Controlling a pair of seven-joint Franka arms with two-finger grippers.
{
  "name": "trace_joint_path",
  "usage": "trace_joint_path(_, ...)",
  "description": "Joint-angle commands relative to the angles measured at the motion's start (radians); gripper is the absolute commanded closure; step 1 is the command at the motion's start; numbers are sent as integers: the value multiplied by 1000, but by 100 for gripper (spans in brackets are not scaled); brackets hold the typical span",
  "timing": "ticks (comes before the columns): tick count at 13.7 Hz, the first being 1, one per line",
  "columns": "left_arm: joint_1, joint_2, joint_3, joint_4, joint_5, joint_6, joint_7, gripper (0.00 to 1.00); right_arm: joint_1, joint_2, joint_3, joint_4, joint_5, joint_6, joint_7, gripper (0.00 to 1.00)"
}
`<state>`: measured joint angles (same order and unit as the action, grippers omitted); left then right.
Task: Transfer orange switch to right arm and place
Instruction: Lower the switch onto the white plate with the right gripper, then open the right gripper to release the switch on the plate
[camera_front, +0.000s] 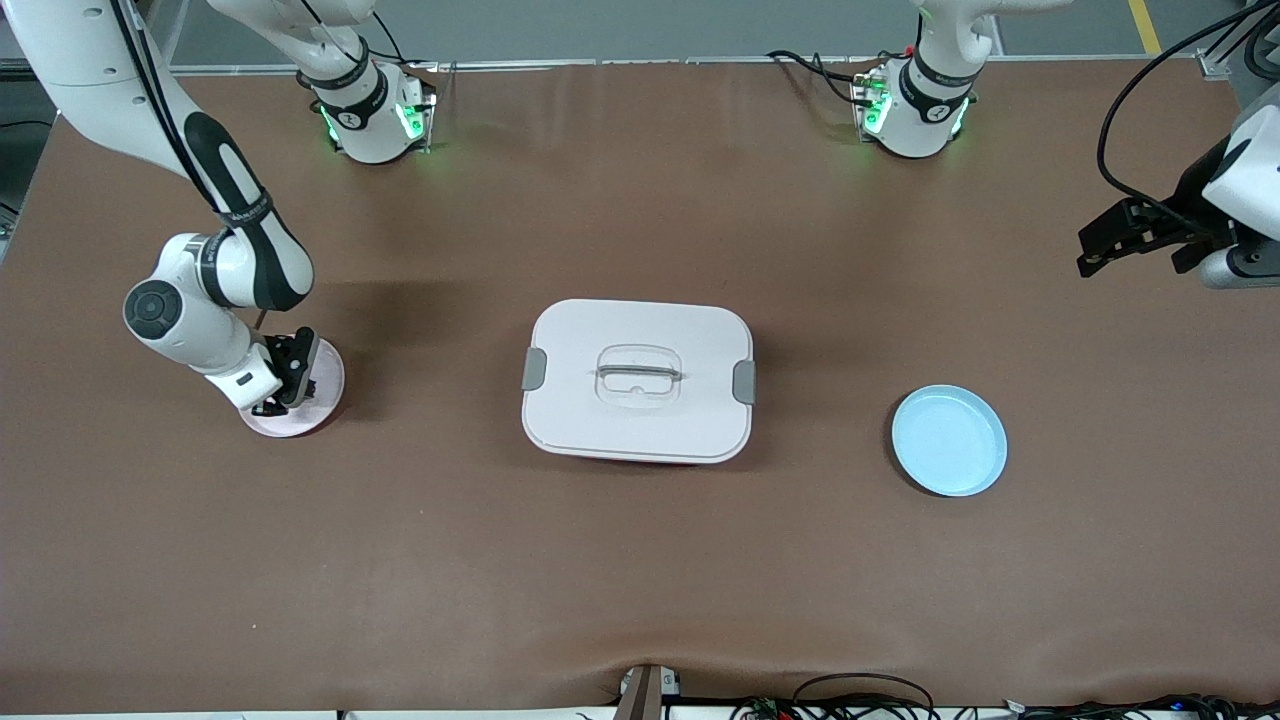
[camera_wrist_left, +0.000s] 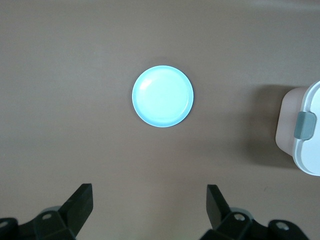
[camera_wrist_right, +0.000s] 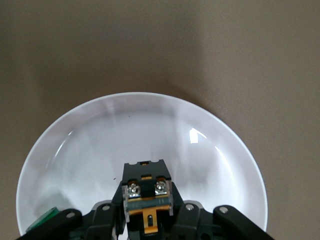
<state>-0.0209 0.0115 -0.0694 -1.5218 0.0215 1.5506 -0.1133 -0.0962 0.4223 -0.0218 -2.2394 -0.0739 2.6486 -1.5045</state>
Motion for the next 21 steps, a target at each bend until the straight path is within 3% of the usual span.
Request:
trace_joint_path(1,18,-13,-13,-14,0,-3,20,0,-11,-2,13,-22,-3,13,-8,52)
trace_joint_path(2,18,-21,-13,-26,0,-3,20,0,-11,-2,13,-22,-3,13,-8,17)
trace_joint_path(3,18,-37,-13,-47,0,-1,20,0,-11,-2,13,-20,-3,16,-8,1)
trace_joint_path(10,18,-81,-32,-83,0,5,20,0,1,-25,14,18,-3,-36,-10,0)
trace_joint_path(15,16,-81,-32,-81,-3,6,20,0,20,-68,14,113,-4,-237,13,0)
trace_joint_path(21,15,-82,-33,-81,-3,0,20,0,23,-100,14,208,-6,-436,327,0)
